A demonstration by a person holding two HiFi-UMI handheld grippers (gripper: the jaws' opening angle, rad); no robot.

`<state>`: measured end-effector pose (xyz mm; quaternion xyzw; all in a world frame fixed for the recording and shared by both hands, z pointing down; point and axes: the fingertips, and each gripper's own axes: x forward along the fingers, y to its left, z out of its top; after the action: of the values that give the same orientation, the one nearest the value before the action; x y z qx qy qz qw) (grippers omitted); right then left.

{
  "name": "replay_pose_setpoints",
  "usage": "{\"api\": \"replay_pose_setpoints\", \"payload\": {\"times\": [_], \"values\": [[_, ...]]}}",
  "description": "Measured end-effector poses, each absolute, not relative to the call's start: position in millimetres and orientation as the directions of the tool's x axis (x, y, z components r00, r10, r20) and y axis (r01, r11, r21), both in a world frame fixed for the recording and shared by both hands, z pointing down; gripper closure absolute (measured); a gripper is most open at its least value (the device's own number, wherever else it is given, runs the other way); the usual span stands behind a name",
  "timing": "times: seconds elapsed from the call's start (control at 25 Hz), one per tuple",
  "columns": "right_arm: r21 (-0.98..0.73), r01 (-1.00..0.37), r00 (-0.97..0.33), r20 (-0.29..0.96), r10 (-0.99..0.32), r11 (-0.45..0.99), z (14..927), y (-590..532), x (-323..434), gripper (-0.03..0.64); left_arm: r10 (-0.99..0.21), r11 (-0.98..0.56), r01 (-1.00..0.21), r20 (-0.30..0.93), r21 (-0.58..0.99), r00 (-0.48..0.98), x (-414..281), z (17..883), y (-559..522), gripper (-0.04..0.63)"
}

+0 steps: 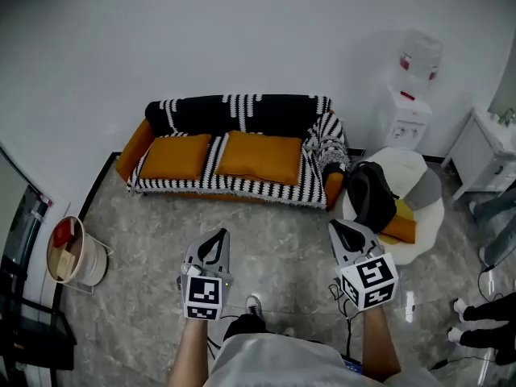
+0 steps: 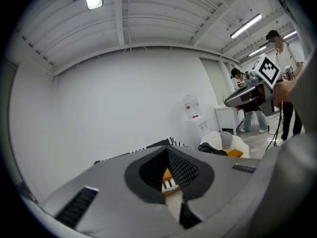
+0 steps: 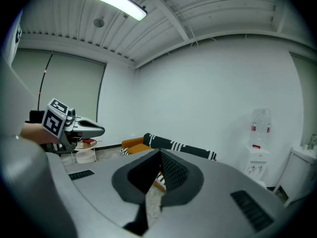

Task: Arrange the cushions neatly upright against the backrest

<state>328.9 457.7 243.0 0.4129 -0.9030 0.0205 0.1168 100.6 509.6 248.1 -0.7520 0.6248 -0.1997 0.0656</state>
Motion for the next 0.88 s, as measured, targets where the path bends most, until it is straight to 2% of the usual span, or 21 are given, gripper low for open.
{"api": "replay_pose_setpoints", "payload": {"times": [0.4,0.72,0.88], "values": [[0.013,-0.789,-0.594,0.237,-0.769,0.614,258.0,428.2,344.6,0.615,-0.956,-0.235,-0.914,0.247,-0.331,0.157,97.4,268.7,471.9,0.574],[0.082,-0.788,-0.58,0.234,-0.78,0.61,263.9,362.7,306.4,0.615,-0.948,-0.248,-0.925,0.268,-0.287,0.171,53.0,286.4,390.9,0.574],[0.068,-0.792,-0.576,0.248,-0.779,0.607,265.6,311.9,274.5,0.614,-0.939,-0.286,-0.889,0.292,-0.357,0.184,29.5,289.3,334.2,0.574]]}}
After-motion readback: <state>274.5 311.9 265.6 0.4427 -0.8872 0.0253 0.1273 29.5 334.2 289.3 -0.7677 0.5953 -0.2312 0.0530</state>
